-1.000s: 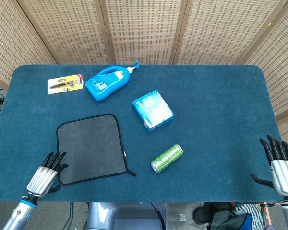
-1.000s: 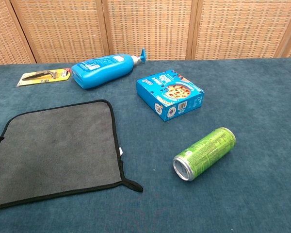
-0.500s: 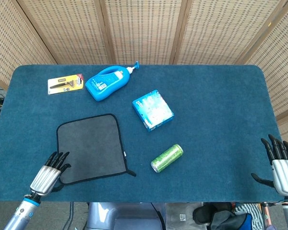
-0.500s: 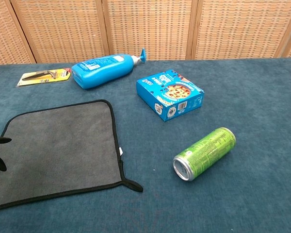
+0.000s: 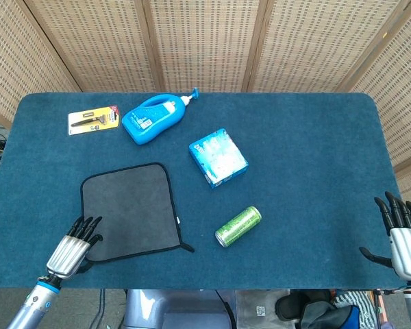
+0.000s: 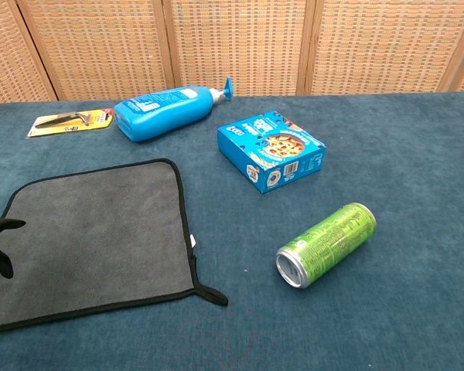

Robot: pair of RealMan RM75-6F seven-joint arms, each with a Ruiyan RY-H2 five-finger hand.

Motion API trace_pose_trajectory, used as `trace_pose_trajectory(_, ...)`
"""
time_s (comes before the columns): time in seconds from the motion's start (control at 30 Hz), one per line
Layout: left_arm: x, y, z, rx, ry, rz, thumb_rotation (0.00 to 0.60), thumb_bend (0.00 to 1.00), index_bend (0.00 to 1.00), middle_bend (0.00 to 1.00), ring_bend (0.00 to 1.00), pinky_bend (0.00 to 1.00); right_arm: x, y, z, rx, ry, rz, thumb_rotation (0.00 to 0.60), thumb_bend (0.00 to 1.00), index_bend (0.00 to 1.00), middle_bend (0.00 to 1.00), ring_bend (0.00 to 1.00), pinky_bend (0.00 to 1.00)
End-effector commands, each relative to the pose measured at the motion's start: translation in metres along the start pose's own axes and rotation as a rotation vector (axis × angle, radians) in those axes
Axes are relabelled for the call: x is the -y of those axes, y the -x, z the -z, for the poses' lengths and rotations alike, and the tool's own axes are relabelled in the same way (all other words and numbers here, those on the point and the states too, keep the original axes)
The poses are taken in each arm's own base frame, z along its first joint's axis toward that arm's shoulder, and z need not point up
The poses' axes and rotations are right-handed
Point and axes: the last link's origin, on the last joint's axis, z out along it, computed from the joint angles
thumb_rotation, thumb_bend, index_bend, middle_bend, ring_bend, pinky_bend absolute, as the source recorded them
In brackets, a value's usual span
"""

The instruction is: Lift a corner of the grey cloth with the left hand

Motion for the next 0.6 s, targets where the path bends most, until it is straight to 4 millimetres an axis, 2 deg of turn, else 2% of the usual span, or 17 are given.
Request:
trace_pose_trajectory(0.03, 0.0004, 0.0001, -0.0003, 0.003, -0.001, 0.000, 0.600, 0.25, 0.37, 0.00, 0.00, 0.00, 0.0000, -0.0002, 0.0000, -0.001, 0.000, -0.001, 0.600, 0.00, 0.00, 0.00, 0.00, 0.00)
trace_pose_trajectory(0.27, 0.0013, 0.0029, -0.0021, 0.015, -0.006, -0.001, 0.600, 0.26, 0.42, 0.00, 0.00, 0.00, -0.0002, -0.0008, 0.0002, -0.004, 0.001, -0.001, 0.600, 0.00, 0.00, 0.00, 0.00, 0.00)
trace_pose_trajectory(0.4, 0.0013, 0.0036, -0.0031, 0.015, -0.005, 0.005, 0.600, 0.32, 0.45, 0.00, 0.00, 0.00, -0.0006, -0.0010, 0.0004, -0.006, 0.002, -0.002, 0.600, 0.00, 0.00, 0.00, 0.00, 0.00)
trace_pose_trajectory(0.53, 0.0017, 0.0026, -0.0034, 0.009, -0.006, 0.006, 0.600, 0.32, 0.47, 0.00, 0.00, 0.00, -0.0007, -0.0011, 0.0005, -0.006, 0.002, -0.001, 0.600, 0.00, 0.00, 0.00, 0.00, 0.00)
trace_pose_trajectory(0.6, 0.0017, 0.0017, -0.0038, 0.005, -0.007, 0.009, 0.600, 0.36, 0.49, 0.00, 0.00, 0.00, -0.0006, -0.0012, 0.0004, -0.006, 0.001, -0.001, 0.600, 0.00, 0.00, 0.00, 0.00, 0.00)
